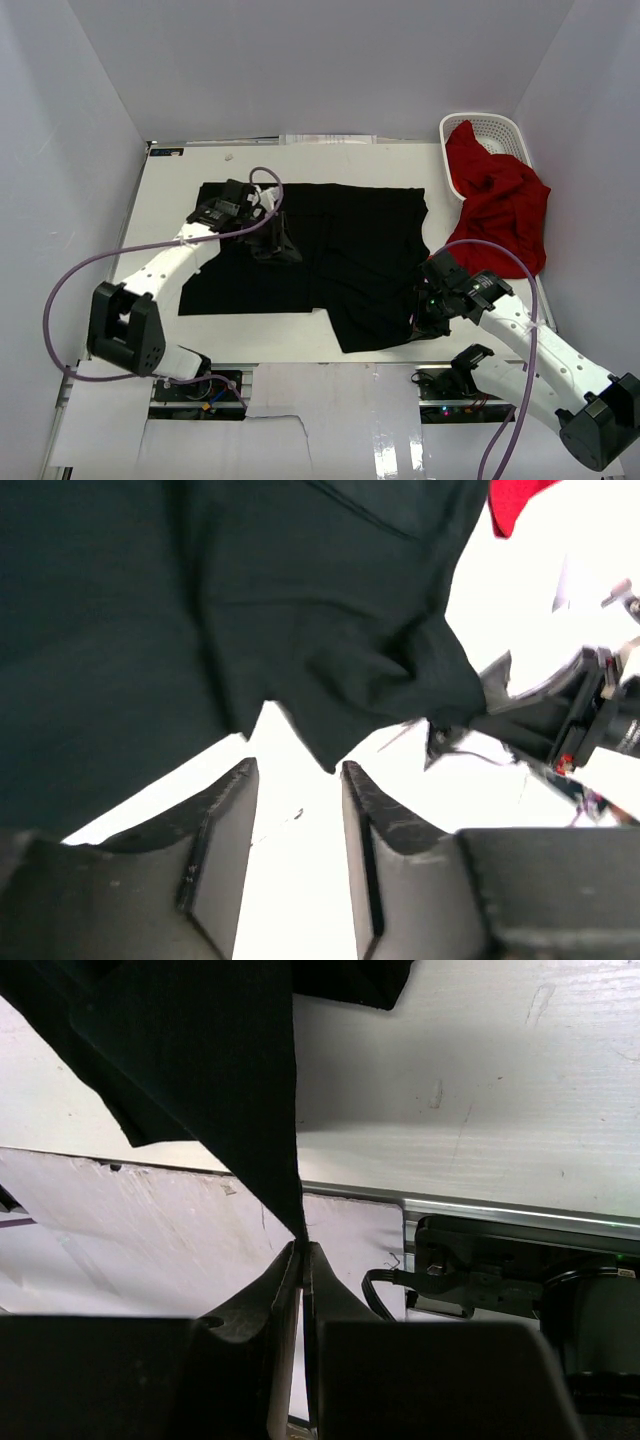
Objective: Fold and stack the t-shirts
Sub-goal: Grap the side of the flattened tshirt closest away from the robot with both arms
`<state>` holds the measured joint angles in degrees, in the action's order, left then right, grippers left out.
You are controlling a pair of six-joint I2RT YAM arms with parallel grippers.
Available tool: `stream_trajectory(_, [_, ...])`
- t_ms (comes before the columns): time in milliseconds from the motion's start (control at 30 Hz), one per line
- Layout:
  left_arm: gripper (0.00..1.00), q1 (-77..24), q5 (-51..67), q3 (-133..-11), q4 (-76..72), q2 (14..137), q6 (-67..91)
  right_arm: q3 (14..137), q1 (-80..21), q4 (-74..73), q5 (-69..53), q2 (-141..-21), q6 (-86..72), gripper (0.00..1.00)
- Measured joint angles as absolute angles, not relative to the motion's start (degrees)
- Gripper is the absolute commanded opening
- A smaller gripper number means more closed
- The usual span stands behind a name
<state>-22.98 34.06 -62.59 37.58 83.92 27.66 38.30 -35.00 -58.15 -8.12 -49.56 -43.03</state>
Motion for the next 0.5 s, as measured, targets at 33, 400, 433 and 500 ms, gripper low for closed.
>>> stream_trajectory(33, [0.44, -22.15, 32.56, -62.24, 38.63, 82.0, 27.57, 38.3, -35.0, -58.15, -8.12, -49.74, -43.03, 0.08])
stream_trajectory(400, [0.55, 17.47, 28.88, -43.92, 45.06, 68.27, 28.58, 38.35, -35.0, -56.66, -8.32, -51.51, -41.76, 0.08])
stream_trajectory(433, [0.55, 18.55, 28.01, -43.86, 45.52, 67.33, 29.15, 38.37, -35.0, -56.6, -8.34, -51.66, -41.6, 0.08])
stream_trajectory(500, [0.55, 21.23, 26.61, -43.86, 45.74, 63.53, 30.11, 38.5, -35.0, -56.42, -8.38, -52.01, -41.41, 0.08])
